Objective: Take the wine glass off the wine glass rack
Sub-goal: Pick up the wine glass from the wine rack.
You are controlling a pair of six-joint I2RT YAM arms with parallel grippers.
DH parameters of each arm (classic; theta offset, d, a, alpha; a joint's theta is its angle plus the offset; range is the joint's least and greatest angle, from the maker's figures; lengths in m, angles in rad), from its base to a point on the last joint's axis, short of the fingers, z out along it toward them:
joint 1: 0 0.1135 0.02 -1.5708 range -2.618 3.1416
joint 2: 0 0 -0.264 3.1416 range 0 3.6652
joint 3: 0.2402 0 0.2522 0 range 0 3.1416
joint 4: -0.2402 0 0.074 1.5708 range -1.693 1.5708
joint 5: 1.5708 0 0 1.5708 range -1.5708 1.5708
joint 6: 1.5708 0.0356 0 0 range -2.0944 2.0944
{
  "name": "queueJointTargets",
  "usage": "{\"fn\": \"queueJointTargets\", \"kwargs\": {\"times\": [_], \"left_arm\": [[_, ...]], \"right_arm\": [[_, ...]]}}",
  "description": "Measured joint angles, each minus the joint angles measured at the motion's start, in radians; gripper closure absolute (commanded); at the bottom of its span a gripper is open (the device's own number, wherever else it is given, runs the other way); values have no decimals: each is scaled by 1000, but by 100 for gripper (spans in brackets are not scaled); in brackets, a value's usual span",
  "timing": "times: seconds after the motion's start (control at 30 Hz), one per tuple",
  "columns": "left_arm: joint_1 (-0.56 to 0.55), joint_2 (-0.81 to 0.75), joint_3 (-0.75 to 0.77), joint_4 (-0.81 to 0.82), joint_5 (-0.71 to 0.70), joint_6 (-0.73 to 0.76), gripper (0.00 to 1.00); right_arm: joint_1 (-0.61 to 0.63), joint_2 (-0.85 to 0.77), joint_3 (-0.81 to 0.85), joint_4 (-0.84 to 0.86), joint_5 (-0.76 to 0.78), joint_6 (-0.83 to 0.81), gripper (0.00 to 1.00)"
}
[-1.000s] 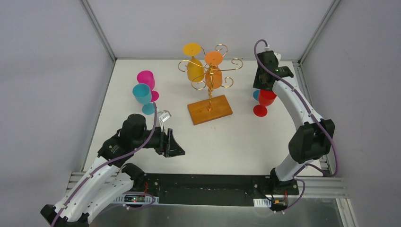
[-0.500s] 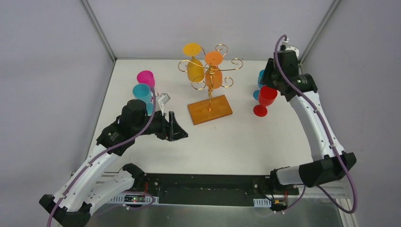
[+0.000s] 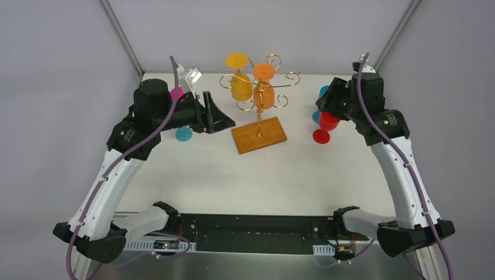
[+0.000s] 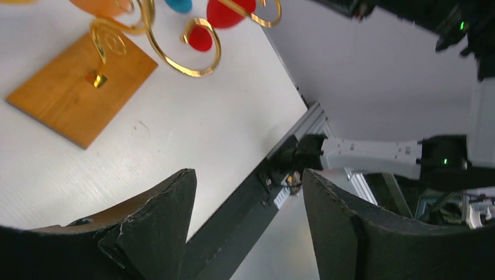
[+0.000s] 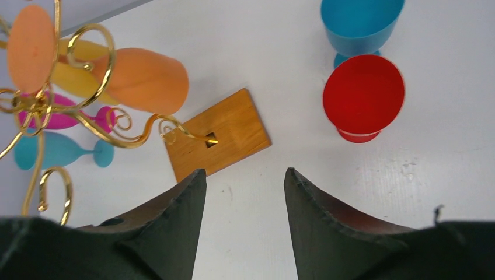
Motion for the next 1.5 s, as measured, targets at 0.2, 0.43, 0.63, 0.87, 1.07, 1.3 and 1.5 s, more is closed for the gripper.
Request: {"fn": "queueJointTargets", "kwargs": {"times": [0.2,0.43,0.63,0.87,1.07,1.3,1.5], "left_arm": [[129,133,144,0,51,-33,32],[224,234,212,23,84,-87,33],[278,322,262,90,88,-150,34],[322,455,349,168,91,-222,35],[328,569,373,256,106,-300,36],[328,660,373,307,105,-365,41],[328,674,373,332,104,-391,51]], "right_arm": [[23,-73,-8,23,-115,49,43],[39,-196,-38,53,-182,80,42],[43,-285,-96,76,-240,110,41],[44,-420,-149,80,-307,142,41],[44,-533,-163,88,-344,171,40],[44,-587,-171,92,-386,195,40],[46,-590,-171,93,-408,204,40]]}}
